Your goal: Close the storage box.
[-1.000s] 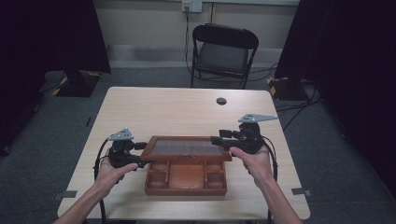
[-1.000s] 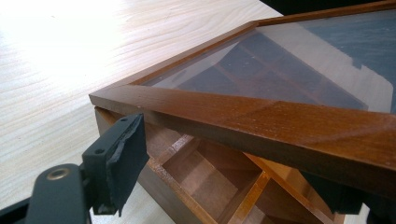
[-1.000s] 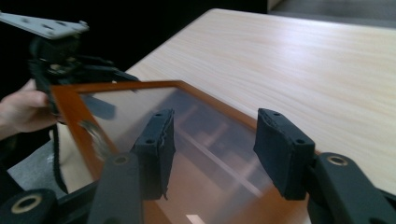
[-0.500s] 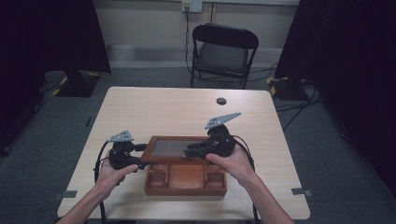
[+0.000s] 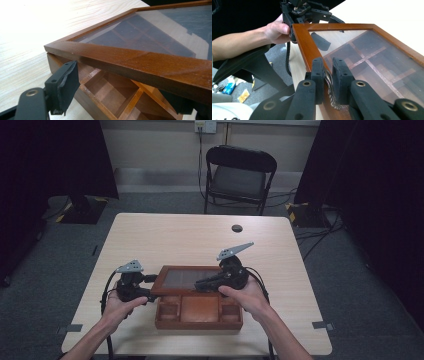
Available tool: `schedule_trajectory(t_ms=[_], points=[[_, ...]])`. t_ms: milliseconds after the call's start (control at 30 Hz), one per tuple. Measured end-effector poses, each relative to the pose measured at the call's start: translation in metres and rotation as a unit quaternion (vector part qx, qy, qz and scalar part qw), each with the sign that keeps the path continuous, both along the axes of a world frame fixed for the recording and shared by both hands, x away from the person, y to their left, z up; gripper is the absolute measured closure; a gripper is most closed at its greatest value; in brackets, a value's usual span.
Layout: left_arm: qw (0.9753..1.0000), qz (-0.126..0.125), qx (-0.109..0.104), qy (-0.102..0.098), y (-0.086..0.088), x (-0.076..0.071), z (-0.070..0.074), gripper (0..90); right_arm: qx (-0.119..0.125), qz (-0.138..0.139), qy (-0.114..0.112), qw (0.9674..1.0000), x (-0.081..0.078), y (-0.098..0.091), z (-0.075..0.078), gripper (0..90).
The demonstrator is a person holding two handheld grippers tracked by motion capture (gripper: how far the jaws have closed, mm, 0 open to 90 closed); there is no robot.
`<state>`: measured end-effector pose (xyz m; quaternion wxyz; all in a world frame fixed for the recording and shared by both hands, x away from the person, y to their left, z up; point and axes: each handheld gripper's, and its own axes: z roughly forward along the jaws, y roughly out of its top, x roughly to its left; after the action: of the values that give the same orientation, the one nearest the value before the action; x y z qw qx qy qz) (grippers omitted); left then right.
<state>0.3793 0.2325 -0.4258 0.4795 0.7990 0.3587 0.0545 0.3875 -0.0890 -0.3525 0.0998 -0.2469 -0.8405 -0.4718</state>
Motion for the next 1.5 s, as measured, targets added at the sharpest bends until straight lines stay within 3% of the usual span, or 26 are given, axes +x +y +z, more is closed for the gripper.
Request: schedule_trajectory(t_ms=[200,500,1033,1367,1500], points=[[0.9999,0.005,0.006,0.010,-0.001,0.003,-0.003,20.1,-0.007,0.000,-0.007,1.0000,0.002,-0.001,-0.002,81.5],[0.9997,-0.014,0.018,0.012,-0.001,0.005,-0.007,20.1,-0.018,0.003,-0.013,0.9998,0.000,0.000,-0.005,81.5],[0.9987,0.010,0.042,0.027,0.012,0.015,-0.015,20.0,-0.030,0.004,-0.016,0.9994,-0.006,0.004,-0.010,81.6],[0.9984,0.034,0.034,0.031,0.026,0.020,-0.016,20.4,-0.039,0.010,-0.016,0.9990,-0.009,0.005,-0.015,81.7],[0.9979,0.042,0.040,0.030,0.030,0.021,-0.015,20.7,-0.046,0.012,-0.019,0.9987,-0.011,0.005,-0.017,81.7]])
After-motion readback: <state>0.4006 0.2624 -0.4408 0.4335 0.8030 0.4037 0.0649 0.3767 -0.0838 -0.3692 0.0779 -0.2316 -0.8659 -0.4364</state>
